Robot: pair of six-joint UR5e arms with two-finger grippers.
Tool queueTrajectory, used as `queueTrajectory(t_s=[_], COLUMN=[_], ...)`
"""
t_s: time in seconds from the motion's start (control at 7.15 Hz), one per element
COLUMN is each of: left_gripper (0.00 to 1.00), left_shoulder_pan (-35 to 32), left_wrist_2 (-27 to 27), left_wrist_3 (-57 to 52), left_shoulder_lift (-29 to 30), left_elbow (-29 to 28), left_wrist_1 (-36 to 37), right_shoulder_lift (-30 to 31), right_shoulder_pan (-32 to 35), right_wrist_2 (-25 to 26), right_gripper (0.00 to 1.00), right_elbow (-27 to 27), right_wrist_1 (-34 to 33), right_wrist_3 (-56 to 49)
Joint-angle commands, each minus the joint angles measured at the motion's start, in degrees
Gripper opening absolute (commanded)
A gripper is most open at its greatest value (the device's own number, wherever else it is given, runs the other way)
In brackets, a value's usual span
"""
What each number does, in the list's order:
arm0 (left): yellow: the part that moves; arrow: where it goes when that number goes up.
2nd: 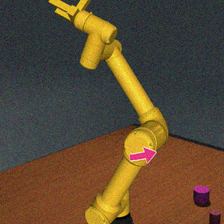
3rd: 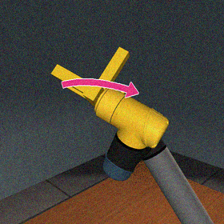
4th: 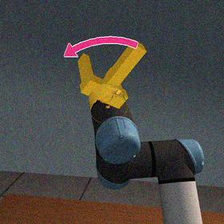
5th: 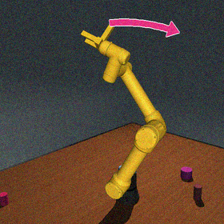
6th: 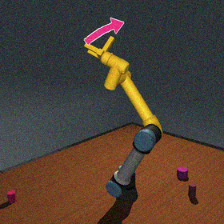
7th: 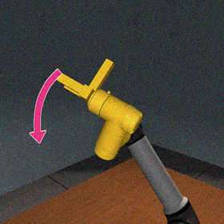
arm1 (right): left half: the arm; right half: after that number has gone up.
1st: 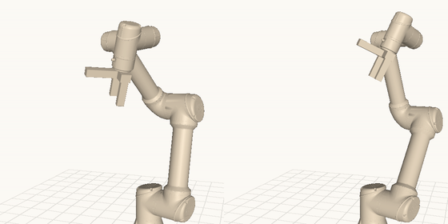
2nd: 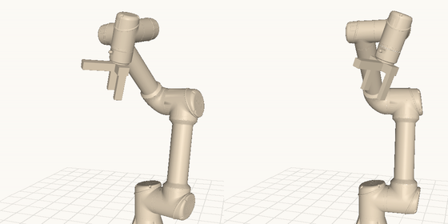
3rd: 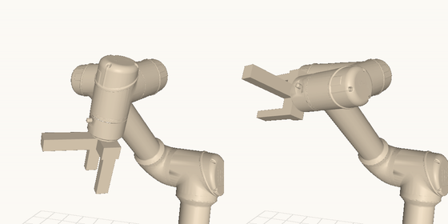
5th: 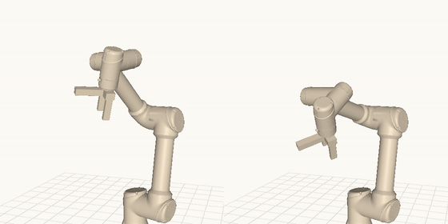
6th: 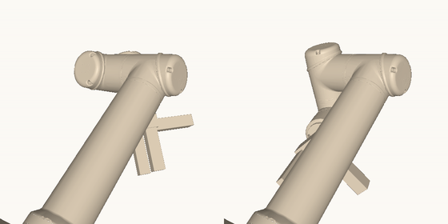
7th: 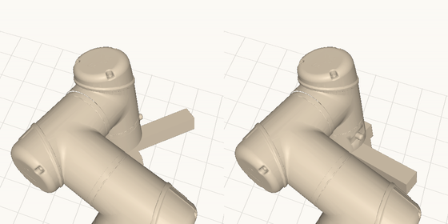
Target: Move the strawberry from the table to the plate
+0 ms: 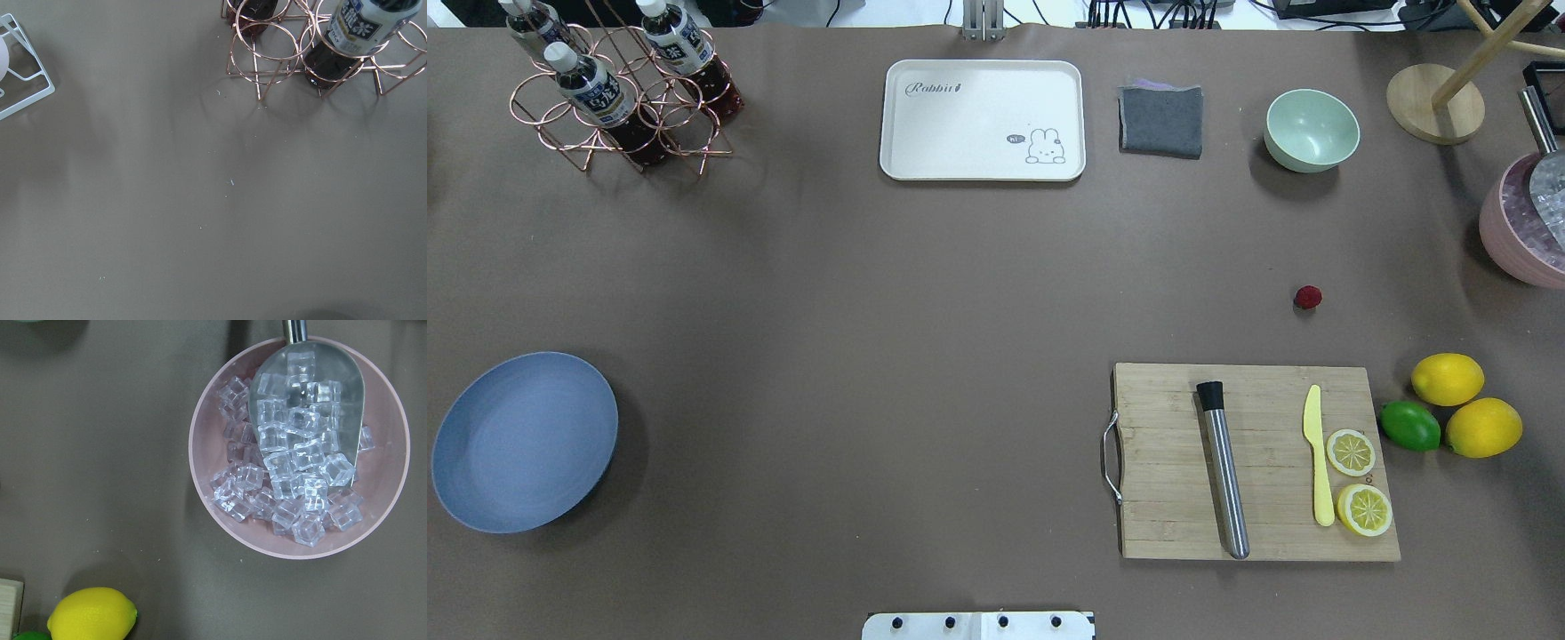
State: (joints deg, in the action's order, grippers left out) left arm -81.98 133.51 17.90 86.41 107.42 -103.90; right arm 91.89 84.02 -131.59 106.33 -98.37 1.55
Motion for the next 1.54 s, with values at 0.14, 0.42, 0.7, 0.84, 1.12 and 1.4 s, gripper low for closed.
queueTrajectory(t_s=[0.14,0.42,0.7,0.84,1.12,1.4], left_gripper=[0.98,0.98,0.98,0.98,0.98,0.98], left_shoulder_pan=[1.55,3.48,3.75,3.84,3.84,3.84], left_wrist_2=[-0.88,-0.53,-0.97,-0.45,-0.44,-0.44], left_wrist_3=[-0.15,0.55,0.29,0.38,0.38,0.2], left_shoulder_lift=[-0.28,-2.11,-2.47,-2.47,-3.52,-3.7], left_elbow=[-0.89,-0.81,-1.16,-0.89,-0.55,-0.98], left_wrist_1=[0.01,-0.51,-0.43,-0.34,-0.43,-0.52], right_shoulder_lift=[0.14,0.05,0.13,0.22,0.57,0.66], right_shoulder_pan=[0.01,0.01,0.01,0.01,0.01,0.01], right_wrist_2=[0.28,0.11,-0.07,-0.07,0.02,0.02], right_gripper=[1.0,1.0,1.0,1.0,1.0,1.0], right_elbow=[0.19,0.11,0.28,0.19,0.28,0.28], right_wrist_1=[0.1,0.11,0.19,0.11,0.19,0.19], right_wrist_3=[-0.06,-0.06,-0.23,-0.41,-0.24,-0.15])
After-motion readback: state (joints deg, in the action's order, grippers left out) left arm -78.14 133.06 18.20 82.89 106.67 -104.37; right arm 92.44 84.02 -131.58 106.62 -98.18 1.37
